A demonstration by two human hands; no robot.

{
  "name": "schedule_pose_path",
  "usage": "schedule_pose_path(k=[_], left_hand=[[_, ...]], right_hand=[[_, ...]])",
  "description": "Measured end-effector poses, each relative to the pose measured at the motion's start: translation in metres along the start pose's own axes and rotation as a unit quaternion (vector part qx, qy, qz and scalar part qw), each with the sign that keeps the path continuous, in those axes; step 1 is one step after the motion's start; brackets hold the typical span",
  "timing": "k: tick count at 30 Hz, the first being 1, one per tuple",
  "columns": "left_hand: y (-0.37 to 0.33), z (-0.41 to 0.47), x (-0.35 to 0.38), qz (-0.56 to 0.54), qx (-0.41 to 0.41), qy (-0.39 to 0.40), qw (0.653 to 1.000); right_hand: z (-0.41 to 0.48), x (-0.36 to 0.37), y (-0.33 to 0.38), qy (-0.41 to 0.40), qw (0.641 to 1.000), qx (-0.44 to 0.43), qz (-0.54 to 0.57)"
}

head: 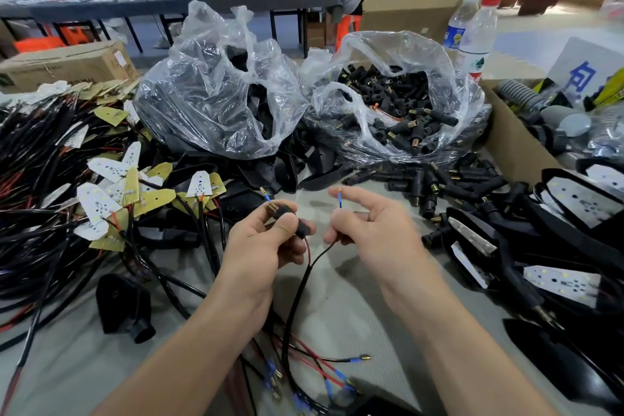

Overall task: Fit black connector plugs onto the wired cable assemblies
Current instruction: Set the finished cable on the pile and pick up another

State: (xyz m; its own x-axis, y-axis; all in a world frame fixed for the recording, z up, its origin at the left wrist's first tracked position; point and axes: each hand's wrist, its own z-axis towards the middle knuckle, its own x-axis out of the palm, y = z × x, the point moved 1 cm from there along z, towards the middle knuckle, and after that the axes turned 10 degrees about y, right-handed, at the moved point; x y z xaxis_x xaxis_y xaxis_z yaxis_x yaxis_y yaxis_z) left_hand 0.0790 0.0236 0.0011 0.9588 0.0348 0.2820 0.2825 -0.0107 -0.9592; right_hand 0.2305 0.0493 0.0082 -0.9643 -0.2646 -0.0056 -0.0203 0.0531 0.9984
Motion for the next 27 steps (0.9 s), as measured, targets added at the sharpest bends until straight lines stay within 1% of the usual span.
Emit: schedule_pose_path(k=[2, 5, 8, 10, 14, 20, 27], left_hand=[[-0.0012, -0.0003, -0.0001, -0.007, -0.004, -0.001, 1.000], [-0.0022, -0.0006, 0.0007, -0.018, -0.010, -0.004, 1.000], [-0.0022, -0.0003, 0.0028, -0.031, -0.008, -0.011, 0.999], [-0.0018, 0.0004, 0.0037, -0.040, -0.005, -0.015, 0.999], [-0.0011, 0.0013, 0.0018, -0.042, 0.000, -0.023, 0.999], [0.0000, 0.0010, 0.0009, -0.045, 0.006, -0.017, 0.999], [-0.0012, -0.0004, 0.0029, -0.034, 0.002, -0.004, 0.999]], right_hand=[[0.0000, -0.0015, -0.0024, -0.028, 0.998, -0.023, -0.053], [-0.0003, -0.0032, -0.0050, -0.059, 0.982, -0.062, -0.166], [-0.0012, -0.0013, -0.0084, -0.016, 0.959, -0.059, -0.276], [-0.0022, 0.0006, -0.0092, 0.023, 0.946, -0.060, -0.318], [-0.0023, 0.0014, -0.0064, 0.048, 0.949, -0.067, -0.306], [-0.0035, -0.0003, -0.0066, 0.035, 0.958, -0.045, -0.281], [-0.0050, -0.0010, -0.0040, 0.050, 0.963, -0.024, -0.263]])
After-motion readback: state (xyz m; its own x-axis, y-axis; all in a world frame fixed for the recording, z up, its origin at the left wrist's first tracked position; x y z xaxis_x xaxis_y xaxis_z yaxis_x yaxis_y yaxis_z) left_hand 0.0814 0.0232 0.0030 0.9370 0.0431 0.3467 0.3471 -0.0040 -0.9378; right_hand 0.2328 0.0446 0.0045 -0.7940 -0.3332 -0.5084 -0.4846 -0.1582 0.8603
